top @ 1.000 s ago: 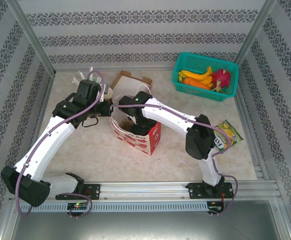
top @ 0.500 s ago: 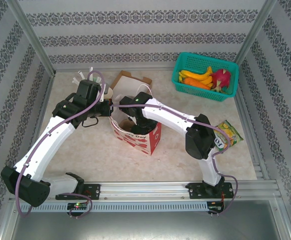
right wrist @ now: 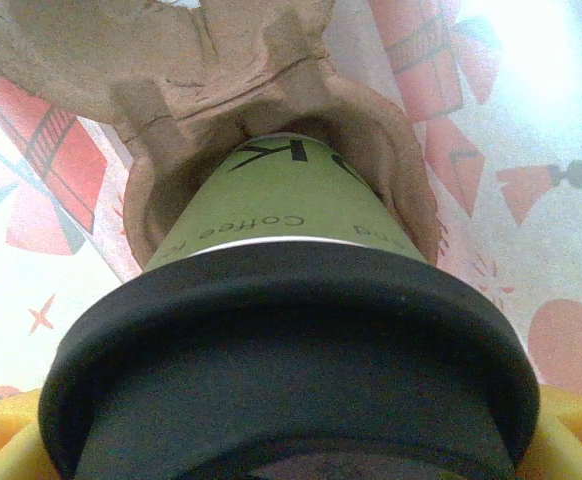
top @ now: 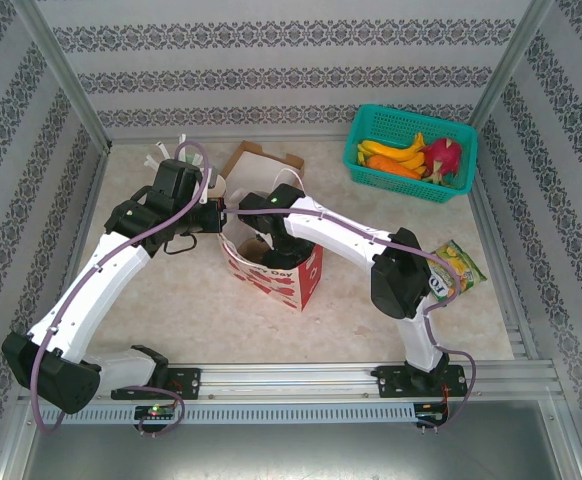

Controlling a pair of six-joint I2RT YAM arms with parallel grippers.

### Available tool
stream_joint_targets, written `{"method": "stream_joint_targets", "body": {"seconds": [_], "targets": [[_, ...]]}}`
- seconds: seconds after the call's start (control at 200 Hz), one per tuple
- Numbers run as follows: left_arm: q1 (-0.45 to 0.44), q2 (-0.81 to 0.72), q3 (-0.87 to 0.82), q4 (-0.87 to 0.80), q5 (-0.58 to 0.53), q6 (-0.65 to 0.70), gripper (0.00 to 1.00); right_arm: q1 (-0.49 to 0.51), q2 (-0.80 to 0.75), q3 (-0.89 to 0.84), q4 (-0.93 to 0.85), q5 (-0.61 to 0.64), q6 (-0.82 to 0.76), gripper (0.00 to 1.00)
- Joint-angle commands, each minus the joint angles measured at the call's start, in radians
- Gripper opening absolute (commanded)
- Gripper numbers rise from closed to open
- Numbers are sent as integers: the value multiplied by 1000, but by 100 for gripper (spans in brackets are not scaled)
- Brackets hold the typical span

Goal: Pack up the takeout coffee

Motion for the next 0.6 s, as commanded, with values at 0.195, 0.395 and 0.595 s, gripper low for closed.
{"method": "stream_joint_targets", "body": {"seconds": [0.195,0.395,0.595], "targets": [[-6,9,22,18,5,12,0,-10,4,-30,5,-20,-5,52],[-7,11,21,18,4,12,0,-11,7,-37,6,-22,-4,52],[-6,10,21,20,5,14,0,-16,20,-54,15,-27,-3,52]]}}
